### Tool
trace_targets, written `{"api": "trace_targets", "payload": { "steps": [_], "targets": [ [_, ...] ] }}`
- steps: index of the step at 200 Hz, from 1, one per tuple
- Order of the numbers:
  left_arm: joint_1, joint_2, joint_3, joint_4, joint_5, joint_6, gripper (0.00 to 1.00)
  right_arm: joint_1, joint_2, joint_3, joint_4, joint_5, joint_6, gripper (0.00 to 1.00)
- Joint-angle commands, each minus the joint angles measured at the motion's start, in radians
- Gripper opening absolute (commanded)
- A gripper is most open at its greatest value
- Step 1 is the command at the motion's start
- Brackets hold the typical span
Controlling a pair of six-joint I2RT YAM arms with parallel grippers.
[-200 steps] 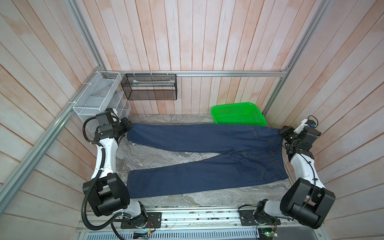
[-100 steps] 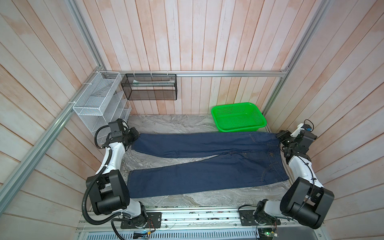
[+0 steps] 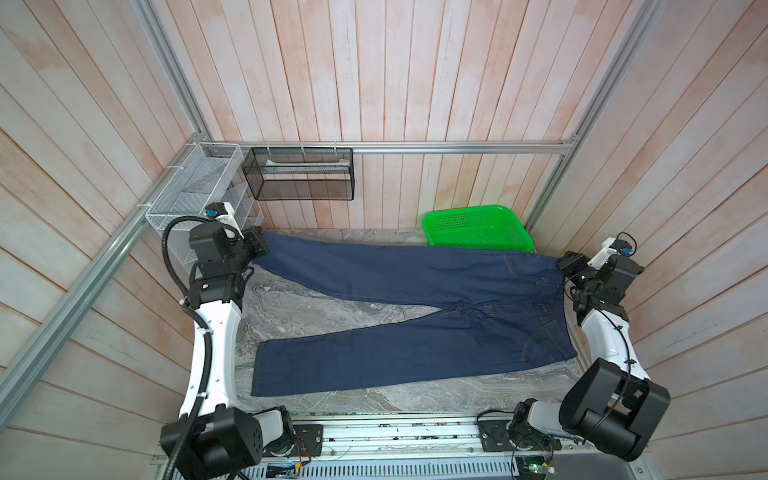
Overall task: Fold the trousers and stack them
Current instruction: 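Drag the far edges toward the robot with both grippers, folding the jeans lengthwise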
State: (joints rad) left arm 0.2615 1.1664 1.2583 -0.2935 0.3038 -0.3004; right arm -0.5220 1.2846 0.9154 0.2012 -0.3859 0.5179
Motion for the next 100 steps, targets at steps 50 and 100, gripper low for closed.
{"api": "trace_targets", "payload": {
  "steps": [50,100],
  "targets": [
    [0.061,-0.332,-0.407,0.076,-0.198,-0.025,0.0,-0.04,-0.308,-0.266,-0.003,0.093,-0.176,0.0],
    [0.06,-0.472,-0.568,0.082,-0.379,-0.089,0.0,-0.132,-0.482,-0.369,-0.096,0.217,-0.165,0.0]
  ]
}}
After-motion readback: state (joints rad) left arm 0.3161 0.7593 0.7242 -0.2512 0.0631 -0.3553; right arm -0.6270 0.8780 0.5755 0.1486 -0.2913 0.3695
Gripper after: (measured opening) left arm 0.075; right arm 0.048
